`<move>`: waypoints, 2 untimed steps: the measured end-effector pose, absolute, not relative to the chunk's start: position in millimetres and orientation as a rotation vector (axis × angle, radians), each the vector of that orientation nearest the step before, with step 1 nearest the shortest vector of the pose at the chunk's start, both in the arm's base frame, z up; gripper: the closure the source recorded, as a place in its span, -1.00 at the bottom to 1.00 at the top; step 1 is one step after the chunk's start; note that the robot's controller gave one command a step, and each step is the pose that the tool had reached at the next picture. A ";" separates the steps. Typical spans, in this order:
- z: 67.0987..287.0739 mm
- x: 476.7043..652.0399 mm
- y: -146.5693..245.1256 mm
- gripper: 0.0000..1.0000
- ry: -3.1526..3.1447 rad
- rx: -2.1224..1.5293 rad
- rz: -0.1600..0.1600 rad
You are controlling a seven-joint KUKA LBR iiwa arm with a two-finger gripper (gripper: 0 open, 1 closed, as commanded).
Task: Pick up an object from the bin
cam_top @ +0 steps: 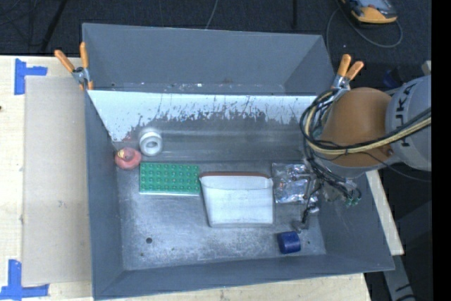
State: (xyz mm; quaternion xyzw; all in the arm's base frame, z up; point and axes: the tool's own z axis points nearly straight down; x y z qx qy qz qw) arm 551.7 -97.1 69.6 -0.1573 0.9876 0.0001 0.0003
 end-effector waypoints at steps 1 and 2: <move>70.2 583.3 -140.0 -1.00 3.109 -0.423 -0.004; 70.7 582.5 -138.0 1.00 3.110 -0.423 0.001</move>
Offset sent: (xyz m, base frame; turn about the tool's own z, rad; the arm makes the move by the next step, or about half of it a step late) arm 0.0297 -0.0406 0.0004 0.0395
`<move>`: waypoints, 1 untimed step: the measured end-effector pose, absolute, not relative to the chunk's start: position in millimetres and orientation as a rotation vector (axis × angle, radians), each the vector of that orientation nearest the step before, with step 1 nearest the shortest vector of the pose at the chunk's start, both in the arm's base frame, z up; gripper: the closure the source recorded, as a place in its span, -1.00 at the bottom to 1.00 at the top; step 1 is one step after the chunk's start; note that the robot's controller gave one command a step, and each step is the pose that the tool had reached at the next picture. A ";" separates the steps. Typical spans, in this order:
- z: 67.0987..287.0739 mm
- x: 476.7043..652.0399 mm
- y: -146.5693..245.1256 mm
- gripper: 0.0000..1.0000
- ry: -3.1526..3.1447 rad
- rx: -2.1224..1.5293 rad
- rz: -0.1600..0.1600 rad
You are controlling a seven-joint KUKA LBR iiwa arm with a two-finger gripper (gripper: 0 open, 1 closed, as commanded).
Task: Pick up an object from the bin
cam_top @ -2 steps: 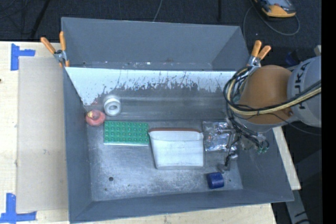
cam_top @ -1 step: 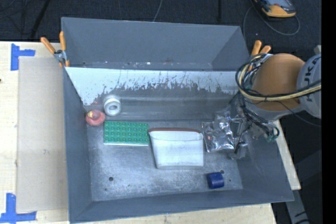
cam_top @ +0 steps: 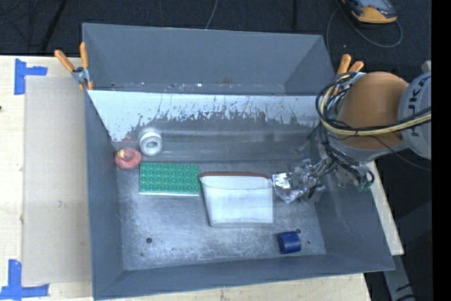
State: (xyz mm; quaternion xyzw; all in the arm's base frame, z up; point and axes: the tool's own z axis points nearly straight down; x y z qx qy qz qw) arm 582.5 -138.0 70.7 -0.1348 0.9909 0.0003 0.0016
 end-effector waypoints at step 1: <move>228.9 554.1 -135.6 1.00 3.108 -0.401 -0.005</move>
Offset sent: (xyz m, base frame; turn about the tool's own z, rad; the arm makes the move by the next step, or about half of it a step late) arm -0.0302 0.0015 0.1536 0.0097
